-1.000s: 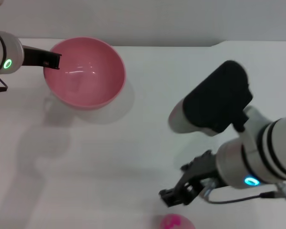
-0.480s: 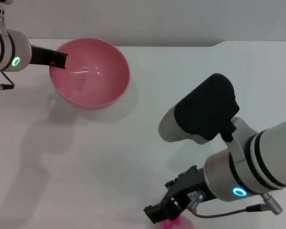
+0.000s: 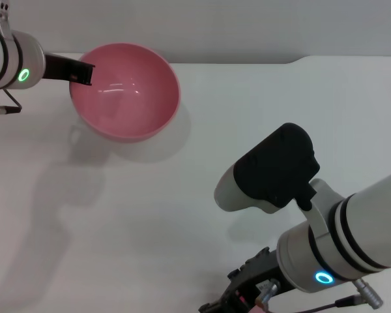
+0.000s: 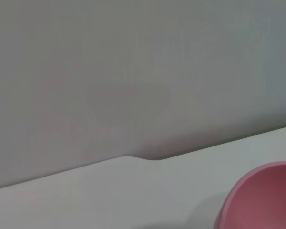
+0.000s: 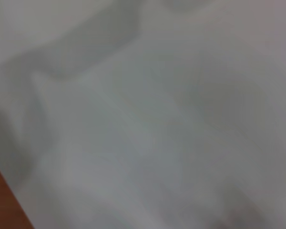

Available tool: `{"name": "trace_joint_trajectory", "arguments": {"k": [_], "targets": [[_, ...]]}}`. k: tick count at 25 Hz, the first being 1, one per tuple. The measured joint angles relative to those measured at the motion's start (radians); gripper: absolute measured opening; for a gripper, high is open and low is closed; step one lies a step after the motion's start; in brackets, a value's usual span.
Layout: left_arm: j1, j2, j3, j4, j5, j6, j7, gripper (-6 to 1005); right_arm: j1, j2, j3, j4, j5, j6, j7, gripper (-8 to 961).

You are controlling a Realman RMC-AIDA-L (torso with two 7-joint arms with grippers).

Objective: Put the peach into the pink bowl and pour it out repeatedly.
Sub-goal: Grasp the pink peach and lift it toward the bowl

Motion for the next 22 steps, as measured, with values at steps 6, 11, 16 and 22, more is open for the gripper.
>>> {"name": "trace_joint_trajectory", "arguments": {"k": [6,11,16,22], "targets": [[-0.004,0.000,0.001,0.001,0.000,0.002,0.004,46,0.002,0.000,-0.001,-0.018,0.014,-0.004,0.000,726],[-0.004,0.000,0.002,-0.004,0.000,0.002,0.006,46,-0.001,0.000,0.004,-0.032,0.030,-0.008,0.001,714],[-0.004,0.000,0.003,-0.010,0.000,0.002,0.008,46,-0.005,-0.002,0.010,-0.032,0.034,-0.007,0.002,648],[0.001,0.000,0.005,-0.016,0.000,-0.001,0.010,46,-0.013,-0.004,0.038,-0.036,0.042,-0.002,-0.040,568]]}}
